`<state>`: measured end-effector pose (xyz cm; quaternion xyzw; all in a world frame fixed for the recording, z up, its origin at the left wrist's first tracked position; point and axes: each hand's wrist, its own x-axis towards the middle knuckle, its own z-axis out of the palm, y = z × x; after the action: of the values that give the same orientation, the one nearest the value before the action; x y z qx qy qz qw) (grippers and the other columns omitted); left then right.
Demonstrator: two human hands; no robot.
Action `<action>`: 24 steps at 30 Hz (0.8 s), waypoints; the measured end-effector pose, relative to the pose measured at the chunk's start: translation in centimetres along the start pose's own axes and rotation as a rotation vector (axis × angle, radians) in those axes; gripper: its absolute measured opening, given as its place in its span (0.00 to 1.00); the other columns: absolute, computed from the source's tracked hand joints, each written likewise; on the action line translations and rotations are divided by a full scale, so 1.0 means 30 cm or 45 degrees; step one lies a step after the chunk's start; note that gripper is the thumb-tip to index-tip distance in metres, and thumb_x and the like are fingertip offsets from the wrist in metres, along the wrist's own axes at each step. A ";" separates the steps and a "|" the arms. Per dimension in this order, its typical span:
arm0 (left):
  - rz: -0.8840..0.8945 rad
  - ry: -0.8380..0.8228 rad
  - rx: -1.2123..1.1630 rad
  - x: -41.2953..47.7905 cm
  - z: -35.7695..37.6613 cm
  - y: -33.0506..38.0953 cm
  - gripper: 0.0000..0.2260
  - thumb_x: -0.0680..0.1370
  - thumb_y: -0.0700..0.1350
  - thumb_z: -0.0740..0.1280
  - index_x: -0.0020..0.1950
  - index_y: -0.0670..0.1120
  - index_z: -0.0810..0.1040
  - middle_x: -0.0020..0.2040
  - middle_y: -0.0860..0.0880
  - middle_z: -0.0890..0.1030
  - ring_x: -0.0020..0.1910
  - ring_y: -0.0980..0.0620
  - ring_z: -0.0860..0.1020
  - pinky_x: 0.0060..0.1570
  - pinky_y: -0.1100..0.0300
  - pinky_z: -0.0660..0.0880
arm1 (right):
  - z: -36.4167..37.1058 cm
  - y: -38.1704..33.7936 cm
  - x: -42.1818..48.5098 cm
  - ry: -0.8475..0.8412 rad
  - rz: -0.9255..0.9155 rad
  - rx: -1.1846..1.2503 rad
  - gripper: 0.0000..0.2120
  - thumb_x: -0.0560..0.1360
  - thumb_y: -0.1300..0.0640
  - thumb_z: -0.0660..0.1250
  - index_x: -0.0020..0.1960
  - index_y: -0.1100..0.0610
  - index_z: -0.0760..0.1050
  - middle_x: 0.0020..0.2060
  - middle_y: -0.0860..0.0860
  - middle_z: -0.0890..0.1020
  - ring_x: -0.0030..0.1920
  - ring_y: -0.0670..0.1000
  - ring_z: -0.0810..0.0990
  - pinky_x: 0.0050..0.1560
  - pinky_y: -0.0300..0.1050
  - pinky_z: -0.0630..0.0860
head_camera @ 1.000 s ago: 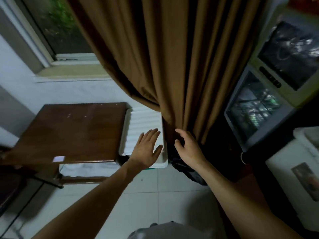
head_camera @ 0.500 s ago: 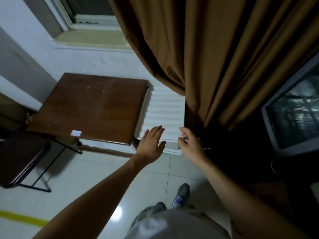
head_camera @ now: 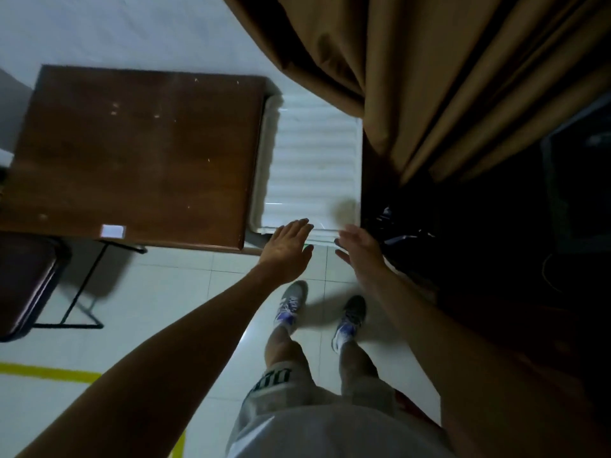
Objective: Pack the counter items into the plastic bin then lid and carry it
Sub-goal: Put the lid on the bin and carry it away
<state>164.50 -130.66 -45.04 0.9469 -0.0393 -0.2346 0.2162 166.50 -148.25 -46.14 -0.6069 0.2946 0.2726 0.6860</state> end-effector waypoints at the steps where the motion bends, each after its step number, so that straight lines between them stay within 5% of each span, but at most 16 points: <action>1: 0.008 -0.023 0.006 0.022 0.004 -0.032 0.25 0.83 0.51 0.56 0.79 0.48 0.56 0.80 0.49 0.55 0.79 0.49 0.52 0.77 0.52 0.49 | 0.020 0.009 0.014 0.023 0.026 0.051 0.15 0.78 0.62 0.66 0.65 0.56 0.72 0.60 0.55 0.77 0.60 0.53 0.79 0.61 0.49 0.77; 10: 0.154 -0.171 0.218 0.239 0.028 -0.260 0.25 0.83 0.51 0.56 0.79 0.45 0.56 0.80 0.47 0.55 0.78 0.47 0.53 0.76 0.52 0.53 | 0.158 0.117 0.213 0.179 0.307 0.479 0.20 0.81 0.67 0.57 0.73 0.62 0.63 0.64 0.60 0.73 0.67 0.58 0.73 0.69 0.51 0.69; 14: 0.193 -0.230 0.284 0.298 0.056 -0.323 0.26 0.83 0.51 0.56 0.79 0.46 0.55 0.80 0.46 0.55 0.79 0.47 0.53 0.76 0.51 0.54 | 0.197 0.188 0.315 0.312 0.448 0.483 0.17 0.80 0.61 0.61 0.68 0.63 0.69 0.66 0.59 0.73 0.66 0.55 0.74 0.57 0.47 0.77; 18: 0.218 -0.284 0.296 0.333 0.092 -0.354 0.26 0.83 0.51 0.57 0.79 0.46 0.55 0.80 0.46 0.54 0.79 0.47 0.53 0.75 0.51 0.54 | 0.187 0.219 0.393 0.378 0.478 0.448 0.23 0.77 0.63 0.61 0.72 0.64 0.65 0.71 0.61 0.69 0.69 0.60 0.71 0.61 0.49 0.76; 21: 0.263 -0.288 0.322 0.352 0.122 -0.356 0.26 0.83 0.51 0.57 0.79 0.45 0.56 0.80 0.45 0.55 0.78 0.46 0.54 0.75 0.51 0.56 | 0.189 0.257 0.411 0.330 0.489 0.501 0.22 0.80 0.66 0.59 0.73 0.66 0.62 0.72 0.62 0.67 0.71 0.57 0.69 0.61 0.40 0.75; 24: 0.296 -0.262 0.329 0.362 0.135 -0.359 0.25 0.83 0.49 0.57 0.78 0.45 0.57 0.79 0.45 0.56 0.78 0.45 0.56 0.74 0.51 0.58 | 0.189 0.283 0.422 0.237 0.473 0.643 0.21 0.81 0.68 0.58 0.73 0.66 0.62 0.68 0.58 0.70 0.69 0.52 0.70 0.47 0.29 0.77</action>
<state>171.97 -124.43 -57.52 0.9269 -0.1998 -0.2967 0.1132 169.27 -141.44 -60.64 -0.3756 0.5201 0.2548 0.7235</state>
